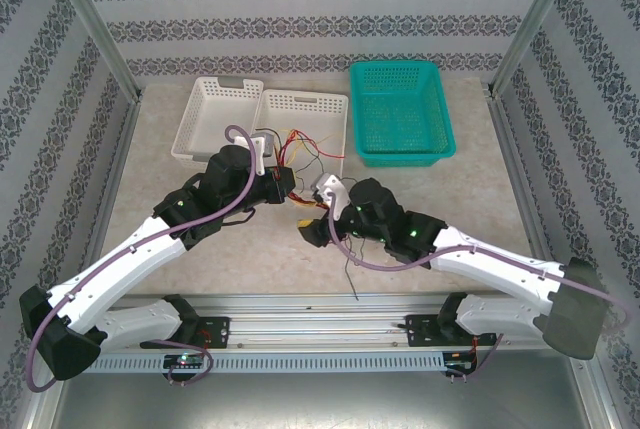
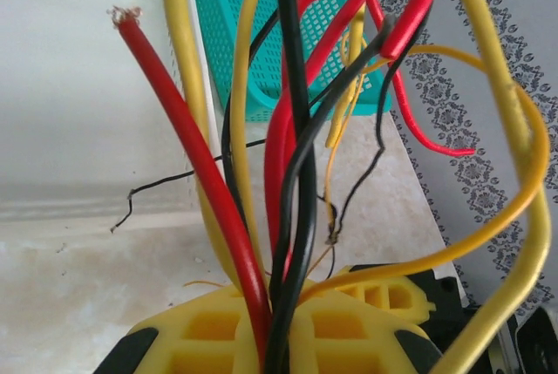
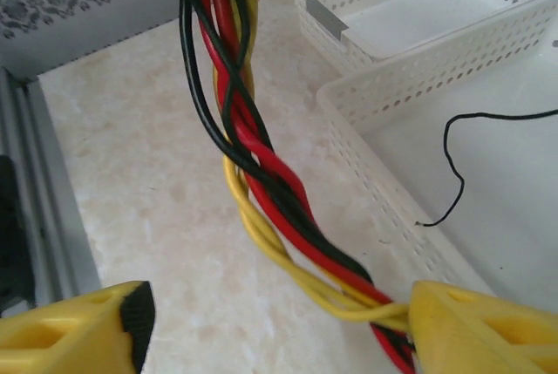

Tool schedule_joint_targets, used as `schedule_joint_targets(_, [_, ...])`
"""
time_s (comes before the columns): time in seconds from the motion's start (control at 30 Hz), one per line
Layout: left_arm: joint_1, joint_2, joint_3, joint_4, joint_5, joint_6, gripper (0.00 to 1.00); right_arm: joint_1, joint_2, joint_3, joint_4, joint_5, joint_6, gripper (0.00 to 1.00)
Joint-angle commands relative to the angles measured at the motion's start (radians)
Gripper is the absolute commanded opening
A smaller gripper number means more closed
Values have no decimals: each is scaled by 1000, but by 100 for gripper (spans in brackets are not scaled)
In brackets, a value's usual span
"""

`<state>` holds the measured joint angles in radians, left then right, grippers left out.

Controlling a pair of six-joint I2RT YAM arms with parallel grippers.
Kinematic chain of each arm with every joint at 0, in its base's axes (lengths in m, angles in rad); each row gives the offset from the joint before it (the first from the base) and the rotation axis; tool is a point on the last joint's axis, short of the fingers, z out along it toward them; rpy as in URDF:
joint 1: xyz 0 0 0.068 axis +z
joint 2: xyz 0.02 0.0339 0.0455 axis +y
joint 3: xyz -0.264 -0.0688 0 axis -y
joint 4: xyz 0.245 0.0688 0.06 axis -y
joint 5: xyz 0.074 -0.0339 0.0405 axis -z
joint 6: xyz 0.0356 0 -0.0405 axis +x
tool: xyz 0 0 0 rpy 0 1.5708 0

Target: Untangle the cables

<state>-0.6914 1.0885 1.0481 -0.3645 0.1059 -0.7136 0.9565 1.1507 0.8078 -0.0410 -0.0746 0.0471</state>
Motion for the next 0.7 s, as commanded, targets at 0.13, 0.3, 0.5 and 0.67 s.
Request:
schedule_joint_targets(0.13, [9, -14, 45, 21, 30, -63, 0, 126, 27, -2, 104, 415, -219, 73])
schedule_joint_targets(0.3, [10, -24, 35, 8, 39, -88, 0, 126, 32, -6, 132, 435, -228, 21])
schedule_joint_targets(0.5, [16, -67, 38, -76, -3, -62, 2, 119, -22, -27, 122, 469, -228, 0])
schedule_joint_targets(0.67, [50, -106, 26, -124, -5, -52, 42, 42, -142, -89, 111, 337, -127, 0])
